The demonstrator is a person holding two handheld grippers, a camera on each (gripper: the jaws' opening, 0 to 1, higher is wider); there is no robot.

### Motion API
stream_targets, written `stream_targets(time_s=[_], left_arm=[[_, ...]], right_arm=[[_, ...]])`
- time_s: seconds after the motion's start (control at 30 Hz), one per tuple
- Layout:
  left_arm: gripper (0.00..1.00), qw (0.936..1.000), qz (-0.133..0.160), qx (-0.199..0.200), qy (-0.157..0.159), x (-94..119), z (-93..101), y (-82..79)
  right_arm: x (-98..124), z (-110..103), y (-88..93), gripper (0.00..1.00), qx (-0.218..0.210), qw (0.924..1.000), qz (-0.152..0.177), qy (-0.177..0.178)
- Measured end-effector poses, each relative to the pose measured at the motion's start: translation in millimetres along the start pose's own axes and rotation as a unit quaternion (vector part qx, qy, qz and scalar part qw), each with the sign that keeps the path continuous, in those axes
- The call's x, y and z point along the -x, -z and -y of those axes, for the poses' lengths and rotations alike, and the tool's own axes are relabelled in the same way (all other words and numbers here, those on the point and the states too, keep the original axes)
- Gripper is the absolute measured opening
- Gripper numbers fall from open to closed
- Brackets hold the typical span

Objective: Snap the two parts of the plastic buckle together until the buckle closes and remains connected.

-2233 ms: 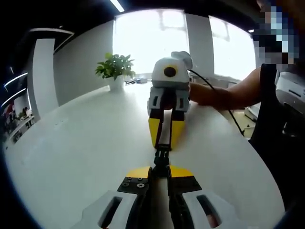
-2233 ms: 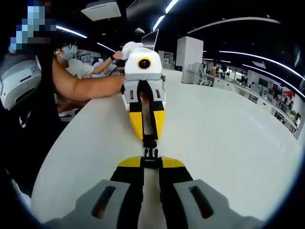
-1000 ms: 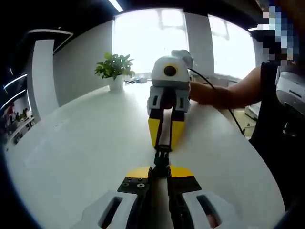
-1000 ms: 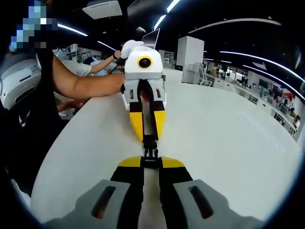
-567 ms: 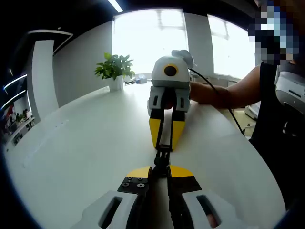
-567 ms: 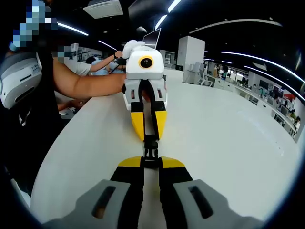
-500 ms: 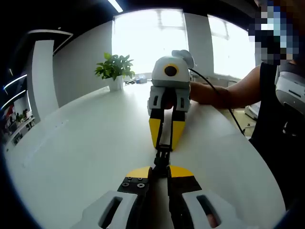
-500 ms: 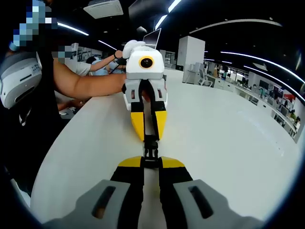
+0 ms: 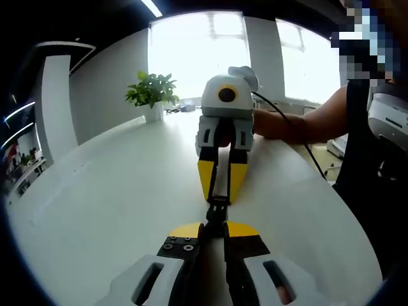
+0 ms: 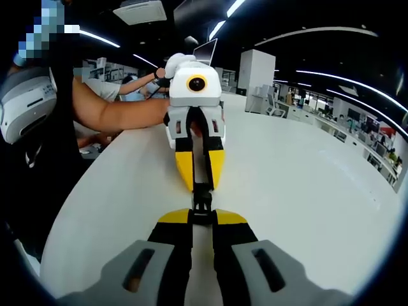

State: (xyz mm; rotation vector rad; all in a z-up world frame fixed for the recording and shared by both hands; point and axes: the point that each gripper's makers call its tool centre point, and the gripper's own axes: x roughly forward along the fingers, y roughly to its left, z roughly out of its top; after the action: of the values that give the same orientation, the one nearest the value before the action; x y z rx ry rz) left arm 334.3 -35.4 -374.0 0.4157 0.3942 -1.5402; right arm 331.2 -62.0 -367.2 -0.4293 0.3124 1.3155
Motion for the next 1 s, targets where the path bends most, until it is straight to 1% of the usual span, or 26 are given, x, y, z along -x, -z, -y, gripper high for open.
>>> stream_targets(time_s=[0.23,0.3,0.53,0.73,1.0], left_arm=[[0.09,1.0000,0.000,-0.001,0.001,-0.6,-0.5,-0.4],[0.09,1.0000,0.002,0.000,0.008,-2.7,2.4,-1.6],[0.09,1.0000,-0.003,-0.004,0.006,-3.1,2.9,-1.0],[0.08,1.0000,-0.001,0.004,0.007,-3.4,3.7,-0.7],[0.08,1.0000,-0.002,-0.004,0.007,-3.6,2.8,-2.8]], right_arm=[[-1.4,-0.2,-0.6,0.10,-0.002,1.0000,0.001,0.000],[-3.2,-1.9,-1.8,0.10,-0.003,1.0000,0.002,-0.005],[-3.9,-1.5,-1.0,0.09,0.003,1.0000,0.001,-0.006],[-4.8,-0.5,-0.8,0.09,-0.001,1.0000,0.003,-0.006],[-6.1,-0.6,-1.4,0.09,-0.005,0.9999,0.004,-0.009]])
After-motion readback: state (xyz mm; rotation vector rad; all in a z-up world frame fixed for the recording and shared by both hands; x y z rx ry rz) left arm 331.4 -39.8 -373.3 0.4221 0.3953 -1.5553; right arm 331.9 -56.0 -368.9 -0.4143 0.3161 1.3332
